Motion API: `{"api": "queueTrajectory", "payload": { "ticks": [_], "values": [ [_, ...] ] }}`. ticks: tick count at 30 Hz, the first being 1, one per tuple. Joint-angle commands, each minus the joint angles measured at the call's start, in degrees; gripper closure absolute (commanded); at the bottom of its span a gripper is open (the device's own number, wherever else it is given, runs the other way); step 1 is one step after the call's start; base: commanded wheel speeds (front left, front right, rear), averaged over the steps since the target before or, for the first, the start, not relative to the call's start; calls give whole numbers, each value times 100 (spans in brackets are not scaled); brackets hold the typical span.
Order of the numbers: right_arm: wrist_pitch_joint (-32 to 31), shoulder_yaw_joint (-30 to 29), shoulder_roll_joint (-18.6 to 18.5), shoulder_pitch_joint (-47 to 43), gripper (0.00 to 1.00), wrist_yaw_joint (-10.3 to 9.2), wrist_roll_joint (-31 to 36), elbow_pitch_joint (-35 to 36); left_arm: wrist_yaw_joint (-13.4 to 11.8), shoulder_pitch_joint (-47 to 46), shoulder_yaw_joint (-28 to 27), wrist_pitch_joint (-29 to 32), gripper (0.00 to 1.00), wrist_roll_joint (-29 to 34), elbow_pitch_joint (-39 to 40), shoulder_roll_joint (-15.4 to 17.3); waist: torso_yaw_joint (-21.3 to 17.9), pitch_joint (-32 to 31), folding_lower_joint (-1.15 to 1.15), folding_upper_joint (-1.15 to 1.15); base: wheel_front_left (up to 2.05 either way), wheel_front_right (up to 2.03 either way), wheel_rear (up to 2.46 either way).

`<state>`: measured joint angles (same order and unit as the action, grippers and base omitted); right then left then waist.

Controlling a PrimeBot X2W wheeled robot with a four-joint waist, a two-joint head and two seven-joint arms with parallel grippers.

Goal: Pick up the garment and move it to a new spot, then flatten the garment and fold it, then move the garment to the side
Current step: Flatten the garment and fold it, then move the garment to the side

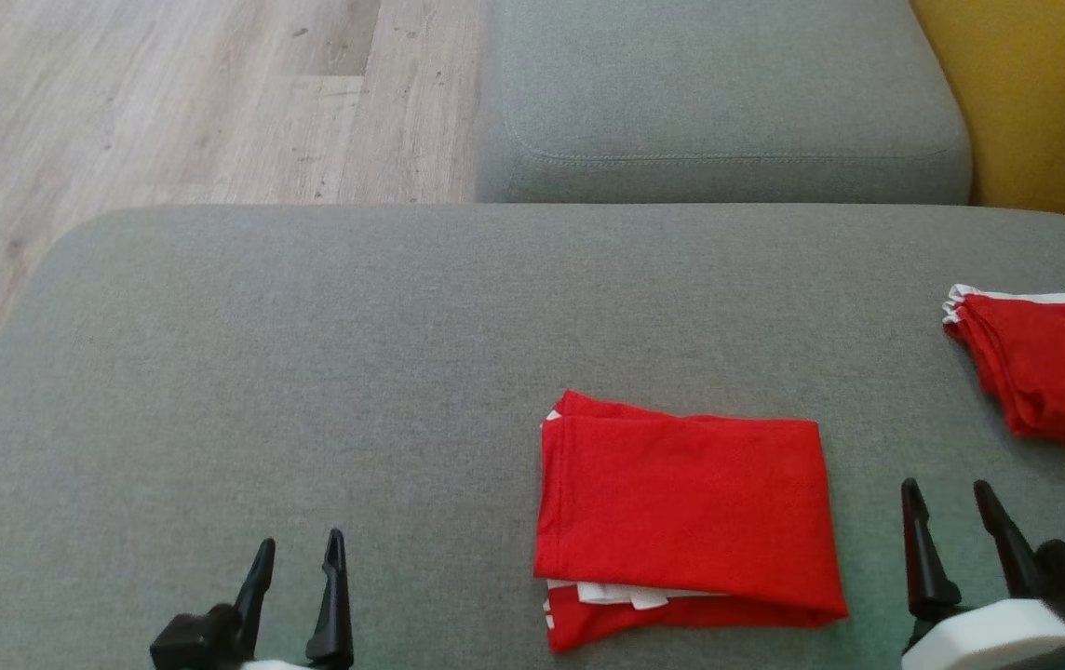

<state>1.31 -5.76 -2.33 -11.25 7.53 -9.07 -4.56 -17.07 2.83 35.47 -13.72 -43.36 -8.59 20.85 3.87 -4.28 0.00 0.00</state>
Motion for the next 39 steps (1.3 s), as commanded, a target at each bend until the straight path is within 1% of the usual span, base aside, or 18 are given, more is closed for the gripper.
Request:
{"api": "queueTrajectory", "payload": {
  "ticks": [1, 12, 16, 18, 21, 22, 23, 24, 28, 30, 35, 39],
  "values": [
    [84, 184, -54, 178, 0, -4, 5, 160, 24, -246, -208, -81, 0, 30, 133, 85, -7, -8, 0, 0, 0, 0, 0],
    [45, 355, -54, 215, 0, -4, 11, 82, 22, -296, -186, -76, 0, 44, 129, 96, -2, -22, 0, 0, 0, 0, 0],
    [-131, 456, -54, 286, 0, -4, -47, 18, 20, -307, -184, -78, 0, 43, 131, 97, 23, 2, 0, 0, 0, 0, 0],
    [-330, 441, -54, 387, 0, -4, -1, -20, 21, -324, -166, -74, 0, 56, 140, 96, 63, 22, 0, 0, 0, 0, 0],
    [-880, 386, -54, 593, 0, -4, 145, -114, 16, -359, -133, -55, 0, 86, 154, 101, 144, 62, 0, 0, 0, 0, 0],
    [-880, 386, -54, 593, 0, -4, 145, -114, 16, -359, -133, -55, 0, 86, 154, 101, 144, 62, 0, 0, 0, 0, 0],
    [-1280, 307, -54, 763, 0, -4, 180, -191, 4, -373, -121, -44, 0, 99, 164, 108, 207, 96, 0, 0, 0, 0, 0],
    [-1280, 307, -54, 763, 0, -4, 180, -191, 4, -373, -121, -44, 0, 99, 164, 108, 207, 96, 0, 0, 0, 0, 0],
    [-2194, 203, -54, 1085, 0, -4, 172, -510, 9, -398, -92, -26, 0, 114, 164, 110, 375, 179, 0, 0, 0, 0, 0],
    [-2505, 135, -55, 1224, 0, -4, 133, -691, 10, -411, -72, -17, 0, 118, 155, 94, 478, 224, 0, 0, 0, 0, 0],
    [-2968, -45, -77, 1468, 0, -4, 0, -1241, 30, -431, -17, -4, 0, 132, 110, 64, 727, 339, 0, 0, 0, 0, 0],
    [-3167, -17, -103, 1551, 0, -4, -189, -1569, 46, -435, -1, -10, 0, 140, 81, 62, 865, 398, 0, 0, 0, 0, 0]
  ]
}}
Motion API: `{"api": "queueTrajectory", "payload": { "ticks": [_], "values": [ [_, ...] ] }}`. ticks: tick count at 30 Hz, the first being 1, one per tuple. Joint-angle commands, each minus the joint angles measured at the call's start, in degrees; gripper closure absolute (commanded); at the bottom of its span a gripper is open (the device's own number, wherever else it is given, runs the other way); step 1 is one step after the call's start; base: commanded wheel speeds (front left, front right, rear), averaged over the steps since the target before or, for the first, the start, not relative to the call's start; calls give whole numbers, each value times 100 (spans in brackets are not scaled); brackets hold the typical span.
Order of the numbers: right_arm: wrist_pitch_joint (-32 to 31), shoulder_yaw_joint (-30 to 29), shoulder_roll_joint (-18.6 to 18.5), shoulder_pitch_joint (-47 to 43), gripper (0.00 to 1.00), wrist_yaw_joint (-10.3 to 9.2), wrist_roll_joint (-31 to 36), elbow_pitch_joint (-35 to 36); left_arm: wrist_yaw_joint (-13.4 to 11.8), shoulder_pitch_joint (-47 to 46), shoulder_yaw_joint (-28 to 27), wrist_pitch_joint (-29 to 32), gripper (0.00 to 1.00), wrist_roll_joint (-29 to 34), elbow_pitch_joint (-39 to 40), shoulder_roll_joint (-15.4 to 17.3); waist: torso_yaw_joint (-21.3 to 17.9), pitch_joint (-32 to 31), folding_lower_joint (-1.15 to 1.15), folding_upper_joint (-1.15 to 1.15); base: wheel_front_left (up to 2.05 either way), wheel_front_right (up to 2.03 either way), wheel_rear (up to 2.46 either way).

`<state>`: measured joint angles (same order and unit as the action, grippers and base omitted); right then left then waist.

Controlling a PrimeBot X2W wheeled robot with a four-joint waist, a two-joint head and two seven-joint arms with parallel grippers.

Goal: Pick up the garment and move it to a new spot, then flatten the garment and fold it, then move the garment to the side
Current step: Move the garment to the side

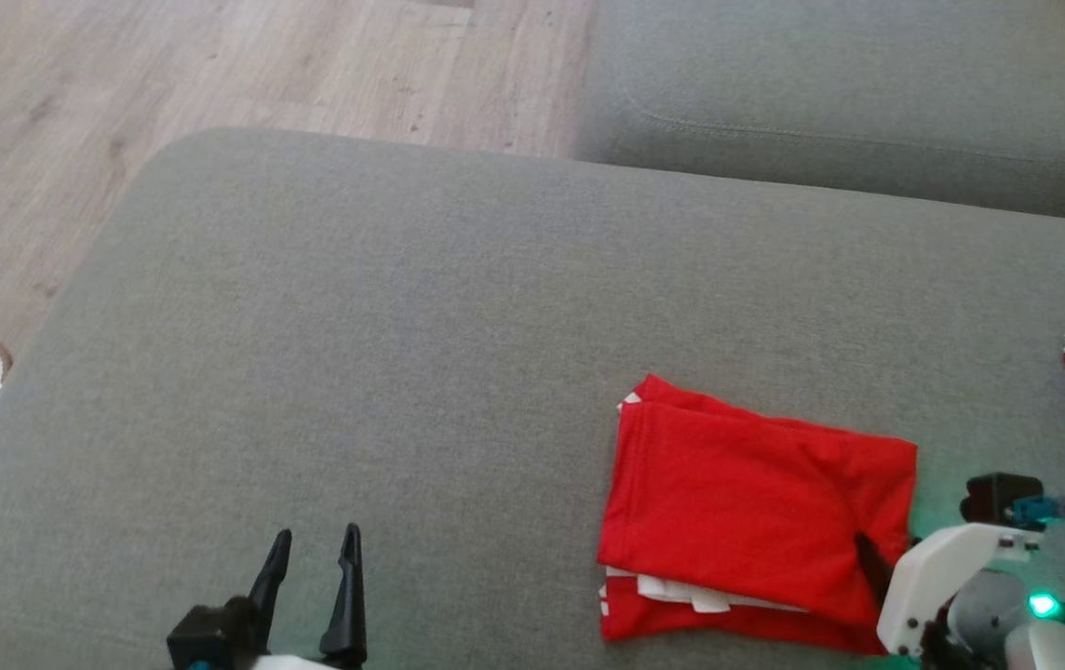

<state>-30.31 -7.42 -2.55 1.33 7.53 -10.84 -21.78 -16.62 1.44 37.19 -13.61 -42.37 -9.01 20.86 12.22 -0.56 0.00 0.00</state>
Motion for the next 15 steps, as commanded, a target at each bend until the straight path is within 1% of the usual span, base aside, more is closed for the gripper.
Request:
{"api": "queueTrajectory", "payload": {
  "ticks": [1, 2, 3, 6, 8, 12, 15],
  "values": [
    [-11, 172, -94, 301, 42, -4, -58, 119, 2, -293, -171, -24, 0, 45, 126, 62, 43, 36, 0, 0, 0, 0, 0],
    [17, 175, -101, 311, 64, -4, -114, 103, 2, -289, -171, -27, 0, 48, 132, 63, 49, 49, 0, 0, 0, 0, 0],
    [56, 165, -108, 324, 100, -4, -161, 92, -2, -284, -174, -31, 0, 51, 140, 64, 46, 68, 0, 0, 0, 0, 0],
    [259, 141, -162, 431, 100, -4, -186, 100, -10, -272, -186, -41, 0, 72, 181, 95, -58, 142, 0, 0, 0, 0, 0],
    [413, 134, -201, 553, 100, -4, -168, 153, -9, -281, -192, -47, 0, 86, 227, 107, -209, 214, 0, 0, 0, 0, 0],
    [597, 121, -386, 845, 100, -4, -137, 367, 9, -340, -214, -62, 0, 106, 366, 87, -706, 428, 0, 0, 0, 0, 0],
    [639, 95, -596, 1050, 100, -4, -63, 586, 0, -427, -248, -75, 0, 146, 459, 68, -1216, 663, 0, 0, 0, 0, 0]
  ]
}}
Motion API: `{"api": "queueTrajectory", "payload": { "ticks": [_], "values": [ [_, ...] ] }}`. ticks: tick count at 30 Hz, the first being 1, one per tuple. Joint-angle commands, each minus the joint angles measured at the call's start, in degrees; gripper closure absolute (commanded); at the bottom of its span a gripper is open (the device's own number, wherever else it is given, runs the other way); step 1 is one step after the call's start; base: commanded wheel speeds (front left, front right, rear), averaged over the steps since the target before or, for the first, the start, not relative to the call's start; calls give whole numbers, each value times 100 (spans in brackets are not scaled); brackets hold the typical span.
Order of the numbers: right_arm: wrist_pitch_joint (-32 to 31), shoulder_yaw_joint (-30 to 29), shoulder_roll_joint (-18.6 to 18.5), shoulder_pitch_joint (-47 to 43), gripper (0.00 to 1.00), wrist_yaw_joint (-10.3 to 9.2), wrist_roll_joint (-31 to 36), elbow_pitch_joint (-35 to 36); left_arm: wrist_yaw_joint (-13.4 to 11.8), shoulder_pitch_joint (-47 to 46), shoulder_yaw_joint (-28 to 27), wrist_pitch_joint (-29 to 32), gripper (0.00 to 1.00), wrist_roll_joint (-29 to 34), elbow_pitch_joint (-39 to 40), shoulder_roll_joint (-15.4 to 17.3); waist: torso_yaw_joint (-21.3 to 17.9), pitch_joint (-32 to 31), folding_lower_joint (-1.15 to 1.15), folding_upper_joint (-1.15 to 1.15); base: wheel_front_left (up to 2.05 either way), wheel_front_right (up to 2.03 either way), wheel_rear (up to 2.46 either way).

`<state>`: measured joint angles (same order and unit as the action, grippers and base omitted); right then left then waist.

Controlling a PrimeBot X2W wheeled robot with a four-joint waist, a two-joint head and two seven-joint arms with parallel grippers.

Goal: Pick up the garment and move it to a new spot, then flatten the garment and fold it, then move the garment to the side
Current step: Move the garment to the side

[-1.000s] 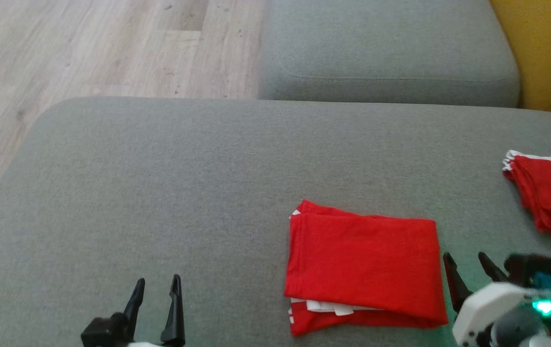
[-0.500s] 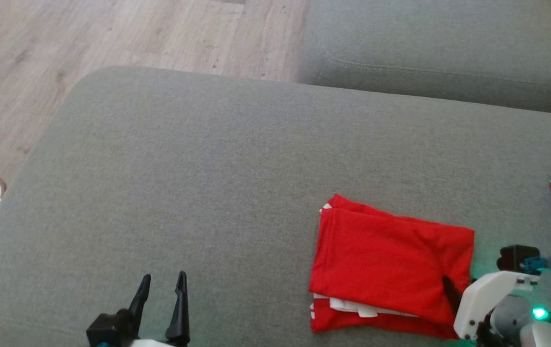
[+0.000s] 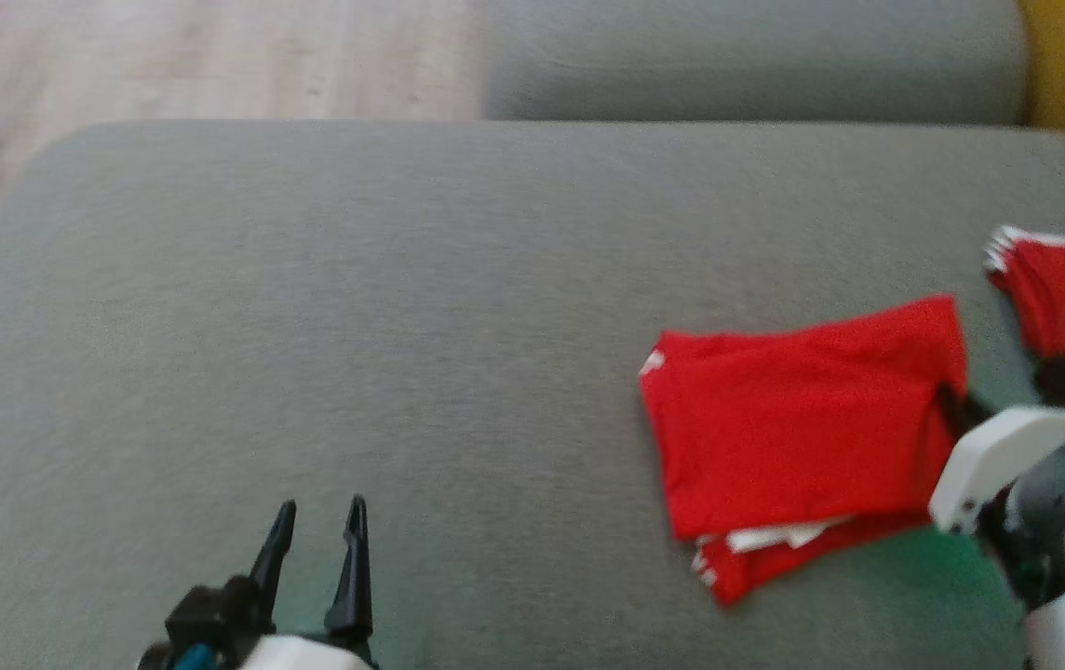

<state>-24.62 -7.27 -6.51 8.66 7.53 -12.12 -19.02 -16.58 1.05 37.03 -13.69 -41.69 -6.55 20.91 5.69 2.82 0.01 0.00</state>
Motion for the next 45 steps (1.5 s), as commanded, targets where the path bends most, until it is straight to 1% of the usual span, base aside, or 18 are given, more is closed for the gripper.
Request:
{"api": "queueTrajectory", "payload": {
  "ticks": [1, 2, 3, 6, 8, 11, 14, 16, 19, 26, 30, 36, 41, 44, 45],
  "values": [
    [67, 85, -258, 378, 100, -4, 86, 398, -1, -424, -247, -70, 0, 86, 239, 55, -746, 411, -1, 0, 0, 0, 0],
    [62, 93, -305, 440, 100, -4, 87, 488, 6, -466, -261, -73, 0, 93, 266, 45, -927, 492, -1, 0, 0, 0, 0],
    [15, 138, -353, 554, 100, -4, -2, 655, 5, -561, -265, -72, 0, 138, 313, 52, -1282, 643, -1, 0, 0, 0, 0],
    [-43, 170, -458, 665, 100, -4, -79, 869, 38, -736, -278, -62, 0, 186, 340, 78, -1716, 806, -1, 0, 0, 0, 0],
    [-51, 191, -509, 726, 100, -4, -112, 949, 43, -843, -275, -44, 0, 221, 344, 87, -1935, 865, -1, 0, 0, 0, 0],
    [-44, 209, -517, 781, 100, -4, -178, 1028, 75, -970, -237, -10, 0, 254, 327, 73, -2121, 893, -1, 0, 0, 0, 0],
    [-41, 234, -509, 818, 100, -4, -197, 1054, 85, -1023, -212, 3, 0, 264, 296, 48, -2162, 877, -1, 0, 0, 0, 0],
    [-16, 293, -511, 876, 100, -4, -212, 1069, 108, -1043, -178, 11, 0, 261, 251, 22, -2142, 829, -1, 0, 0, 0, 0],
    [-20, 403, -545, 995, 100, -4, -245, 1057, 110, -1035, -165, 8, 0, 243, 198, -9, -2013, 753, -1, 0, 0, 0, 0],
    [-128, 483, -618, 1648, 100, -4, -236, 772, 89, -926, -184, -20, 0, 209, 138, -27, -1570, 671, -1, 0, 0, 0, 0],
    [-242, 391, -763, 2116, 100, -4, -174, 533, 99, -888, -172, -22, 0, 191, 146, -33, -1313, 692, -1, 0, 0, 0, 0],
    [-432, 107, -1196, 2573, 100, -4, -84, 235, 117, -909, -157, -19, 0, 201, 172, -24, -1024, 772, -1, 0, 0, 0, 0],
    [-579, -283, -1760, 2644, 100, -4, 27, 192, 110, -941, -120, -9, 0, 225, 218, -39, -850, 884, -1, 0, 0, 0, 0],
    [-531, -610, -1973, 2605, 100, -4, 145, 152, 112, -950, -95, -1, 0, 238, 218, -34, -782, 931, -1, 0, 0, 0, 0],
    [-458, -740, -2005, 2595, 87, -4, 243, 140, 114, -956, -87, 3, 0, 242, 218, -32, -765, 942, -1, 0, 0, 0, 0]
  ]
}}
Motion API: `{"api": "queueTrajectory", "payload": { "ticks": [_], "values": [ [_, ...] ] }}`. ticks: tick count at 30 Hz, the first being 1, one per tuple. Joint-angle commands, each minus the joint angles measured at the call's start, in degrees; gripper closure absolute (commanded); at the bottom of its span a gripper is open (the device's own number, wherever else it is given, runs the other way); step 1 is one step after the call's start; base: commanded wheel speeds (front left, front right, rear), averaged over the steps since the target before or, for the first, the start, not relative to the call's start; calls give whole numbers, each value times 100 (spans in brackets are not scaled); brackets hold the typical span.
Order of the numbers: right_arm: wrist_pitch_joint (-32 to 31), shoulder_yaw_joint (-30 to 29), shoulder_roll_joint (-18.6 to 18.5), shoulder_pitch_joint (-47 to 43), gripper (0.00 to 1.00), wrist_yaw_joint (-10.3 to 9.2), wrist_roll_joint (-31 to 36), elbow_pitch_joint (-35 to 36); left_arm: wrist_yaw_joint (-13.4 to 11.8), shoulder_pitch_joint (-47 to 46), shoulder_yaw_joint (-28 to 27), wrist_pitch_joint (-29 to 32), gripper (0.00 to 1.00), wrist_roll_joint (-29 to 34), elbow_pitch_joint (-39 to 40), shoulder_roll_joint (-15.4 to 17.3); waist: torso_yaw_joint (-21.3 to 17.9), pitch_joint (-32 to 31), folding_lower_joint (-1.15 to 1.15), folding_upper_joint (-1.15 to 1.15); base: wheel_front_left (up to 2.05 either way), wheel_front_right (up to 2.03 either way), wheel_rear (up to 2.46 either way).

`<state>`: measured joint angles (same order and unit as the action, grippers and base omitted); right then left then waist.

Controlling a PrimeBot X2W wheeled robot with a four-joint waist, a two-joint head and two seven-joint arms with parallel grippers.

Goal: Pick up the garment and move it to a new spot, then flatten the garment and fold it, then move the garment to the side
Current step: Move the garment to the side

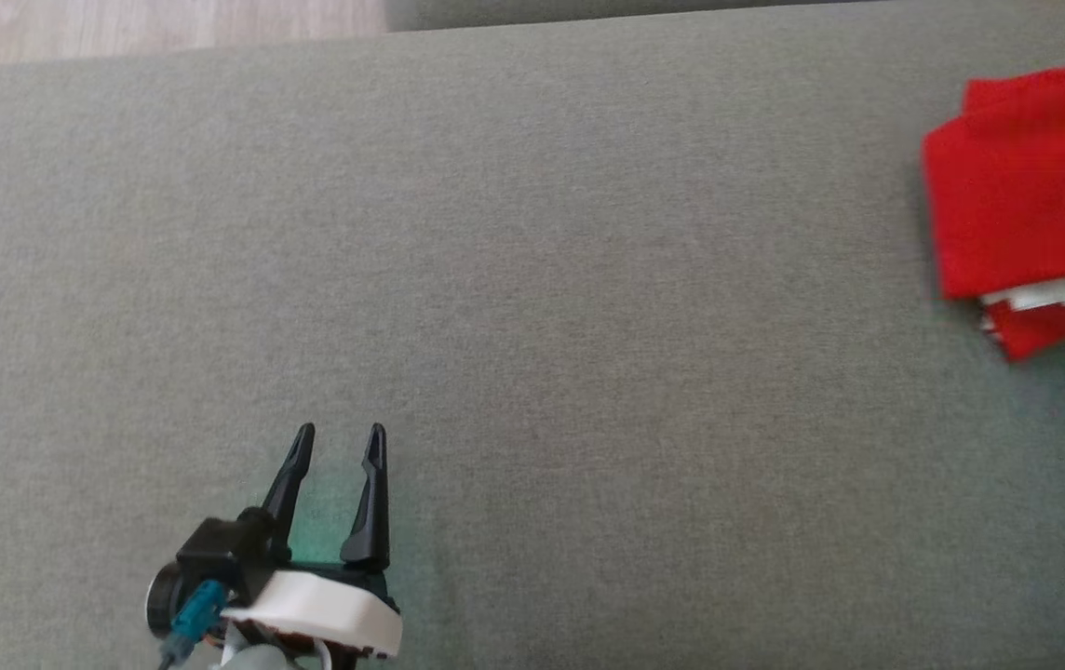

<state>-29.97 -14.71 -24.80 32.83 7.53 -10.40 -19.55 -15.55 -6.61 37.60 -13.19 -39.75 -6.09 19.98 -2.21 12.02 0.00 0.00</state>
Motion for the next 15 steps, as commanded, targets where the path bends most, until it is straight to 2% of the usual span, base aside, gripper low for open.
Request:
{"api": "queueTrajectory", "payload": {
  "ticks": [1, 2, 3, 7, 15],
  "values": [
    [164, -130, -189, 171, 57, -4, 190, 162, 12, -196, -135, -43, 0, 53, 172, 64, 40, 27, 0, 0, 0, 0, 0],
    [293, -255, -182, 171, 14, -4, 313, 136, 12, -202, -124, -36, 0, 59, 174, 66, 53, 27, 0, 0, 0, 0, 0],
    [408, -382, -149, 165, 0, -4, 431, 90, 13, -208, -112, -27, 0, 64, 174, 69, 67, 20, 0, 0, 0, 0, 0],
    [721, -464, 90, 34, 0, -4, 668, -1, -1, -206, -90, -2, 0, 66, 185, 81, 87, -61, 0, 0, 0, 0, 0],
    [1121, -114, 399, -188, 0, -4, 637, 200, -94, -129, -156, -11, 0, 49, 253, 153, 36, -307, 0, 0, 0, 0, 0]
  ]
}}
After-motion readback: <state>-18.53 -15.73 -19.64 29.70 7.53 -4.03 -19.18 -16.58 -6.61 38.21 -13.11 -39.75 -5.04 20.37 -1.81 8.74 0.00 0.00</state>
